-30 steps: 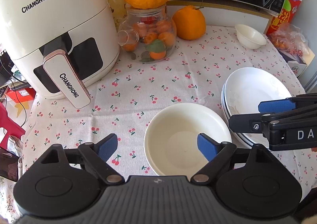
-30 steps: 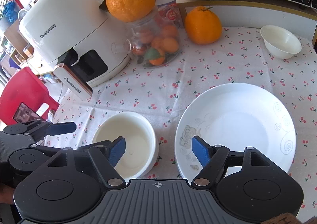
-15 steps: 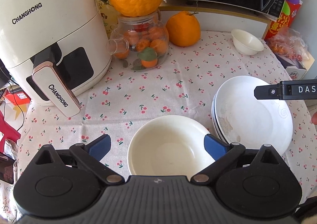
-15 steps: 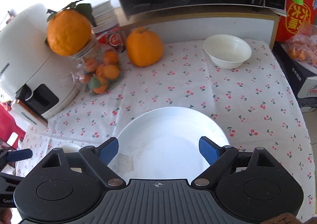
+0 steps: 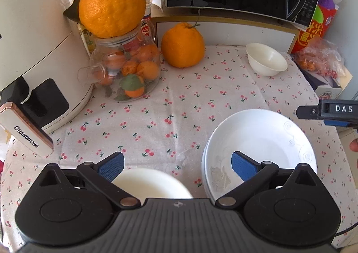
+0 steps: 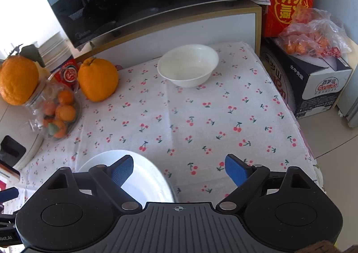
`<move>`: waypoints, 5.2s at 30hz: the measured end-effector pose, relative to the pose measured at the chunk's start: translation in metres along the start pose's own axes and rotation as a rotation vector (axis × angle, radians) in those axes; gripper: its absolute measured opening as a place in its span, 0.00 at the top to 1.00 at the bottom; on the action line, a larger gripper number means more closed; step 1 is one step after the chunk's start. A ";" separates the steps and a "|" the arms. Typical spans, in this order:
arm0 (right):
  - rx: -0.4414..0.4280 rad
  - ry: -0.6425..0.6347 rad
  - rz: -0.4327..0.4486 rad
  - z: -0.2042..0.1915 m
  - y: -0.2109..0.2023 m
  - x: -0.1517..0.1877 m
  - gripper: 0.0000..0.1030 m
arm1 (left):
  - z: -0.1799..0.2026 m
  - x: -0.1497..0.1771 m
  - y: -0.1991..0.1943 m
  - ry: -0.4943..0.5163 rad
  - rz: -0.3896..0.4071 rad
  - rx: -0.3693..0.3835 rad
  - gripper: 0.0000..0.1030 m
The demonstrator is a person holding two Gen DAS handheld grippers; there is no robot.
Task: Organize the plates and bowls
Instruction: 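Move both tools toward the remaining small white bowl, then close both grippers on the small white bowl rim, then lift the small bowl with both grippers and carry it over the nested bowls, then lower the small bowl into the nested bowls and open both grippers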
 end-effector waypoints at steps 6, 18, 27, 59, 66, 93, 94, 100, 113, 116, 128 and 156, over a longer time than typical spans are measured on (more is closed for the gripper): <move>0.029 0.038 0.003 0.028 0.014 -0.005 0.12 | 0.022 -0.023 0.020 -0.057 0.063 0.004 0.01; 0.108 0.098 0.112 0.080 0.048 -0.054 0.12 | 0.067 -0.077 0.087 -0.003 0.103 0.026 0.01; 0.032 0.188 0.195 0.084 0.081 -0.078 0.13 | 0.101 -0.105 0.144 -0.107 0.138 0.185 0.13; -0.093 0.214 0.241 0.033 0.108 -0.080 0.88 | 0.101 -0.098 0.161 -0.341 0.065 0.387 0.90; -0.122 0.120 0.275 0.004 0.078 -0.085 0.87 | 0.087 -0.097 0.129 -0.390 0.079 0.360 0.89; -0.306 0.015 0.105 -0.102 -0.058 -0.014 0.82 | -0.005 -0.057 -0.019 -0.430 0.147 0.298 0.90; -0.307 0.003 0.099 -0.106 -0.060 -0.010 0.82 | -0.008 -0.053 -0.024 -0.426 0.148 0.296 0.90; -0.329 -0.041 0.062 -0.125 -0.070 0.014 0.82 | -0.029 -0.028 -0.045 -0.431 0.145 0.309 0.90; -0.452 -0.115 -0.004 -0.187 -0.084 0.060 0.82 | -0.081 0.016 -0.066 -0.418 0.126 0.240 0.90; -0.460 -0.143 -0.015 -0.197 -0.082 0.071 0.82 | -0.086 0.028 -0.064 -0.405 0.113 0.225 0.90; -0.475 -0.300 -0.052 -0.202 -0.073 0.105 0.81 | -0.088 0.059 -0.053 -0.356 0.042 0.217 0.87; -0.488 -0.300 -0.136 -0.199 -0.057 0.113 0.81 | -0.085 0.069 -0.052 -0.337 -0.016 0.233 0.79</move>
Point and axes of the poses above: each gripper's, at about its wrist camera, not at the fingertips, and y roughly the way its jaws point, z to its right, x to its underside, the point moved 10 cm from there along y, roughly the way its jaws point, and after that the axes turned 11 degrees about z, right-handed, at the moved point
